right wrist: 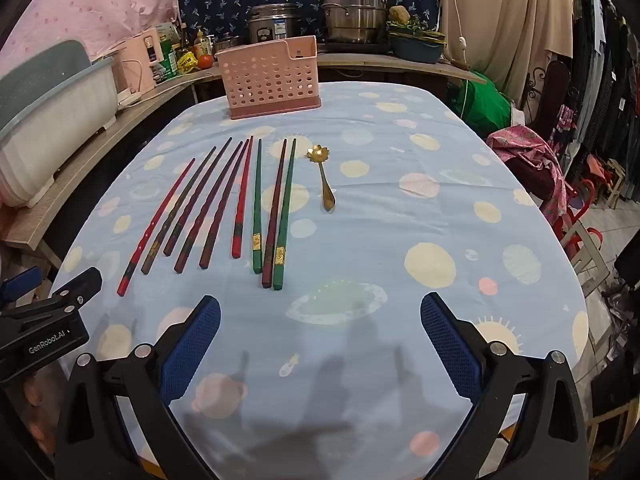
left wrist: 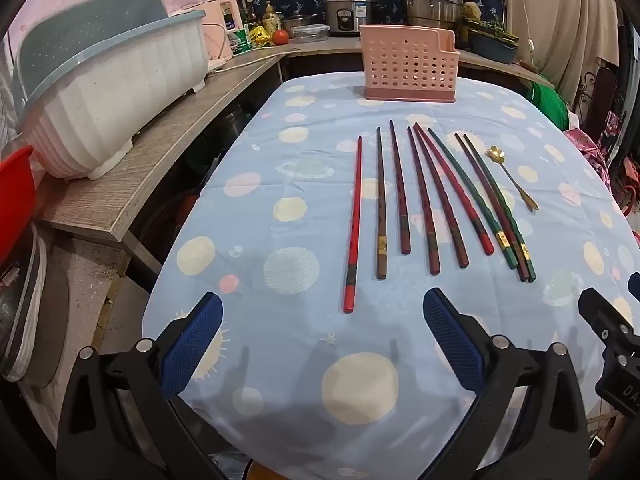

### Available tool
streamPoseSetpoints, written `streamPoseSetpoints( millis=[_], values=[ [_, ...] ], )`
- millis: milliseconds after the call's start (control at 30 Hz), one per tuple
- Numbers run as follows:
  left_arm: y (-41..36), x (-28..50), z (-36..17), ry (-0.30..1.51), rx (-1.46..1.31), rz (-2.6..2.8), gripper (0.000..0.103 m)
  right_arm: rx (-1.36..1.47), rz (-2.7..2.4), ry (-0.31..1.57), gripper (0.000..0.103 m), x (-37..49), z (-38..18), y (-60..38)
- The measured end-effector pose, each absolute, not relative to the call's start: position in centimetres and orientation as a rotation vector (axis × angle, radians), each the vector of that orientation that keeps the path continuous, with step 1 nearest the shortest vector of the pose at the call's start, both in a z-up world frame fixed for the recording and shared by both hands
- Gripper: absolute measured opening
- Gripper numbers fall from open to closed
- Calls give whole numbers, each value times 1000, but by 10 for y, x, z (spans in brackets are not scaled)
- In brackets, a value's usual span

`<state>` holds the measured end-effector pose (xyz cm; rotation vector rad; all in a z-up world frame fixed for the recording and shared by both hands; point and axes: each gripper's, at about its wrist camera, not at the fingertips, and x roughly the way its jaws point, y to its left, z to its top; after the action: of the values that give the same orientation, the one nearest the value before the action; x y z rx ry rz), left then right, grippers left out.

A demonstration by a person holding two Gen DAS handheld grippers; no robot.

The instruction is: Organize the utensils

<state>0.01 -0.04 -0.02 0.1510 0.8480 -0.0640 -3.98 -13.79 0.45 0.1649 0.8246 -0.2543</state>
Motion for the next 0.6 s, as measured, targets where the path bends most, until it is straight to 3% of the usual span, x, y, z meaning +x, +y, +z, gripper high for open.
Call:
streamPoseSetpoints(
  millis=[600],
  values=[
    [0,-1,-3,850,156,-60,96,168,-251,827,96,-39,4,-137]
  ],
)
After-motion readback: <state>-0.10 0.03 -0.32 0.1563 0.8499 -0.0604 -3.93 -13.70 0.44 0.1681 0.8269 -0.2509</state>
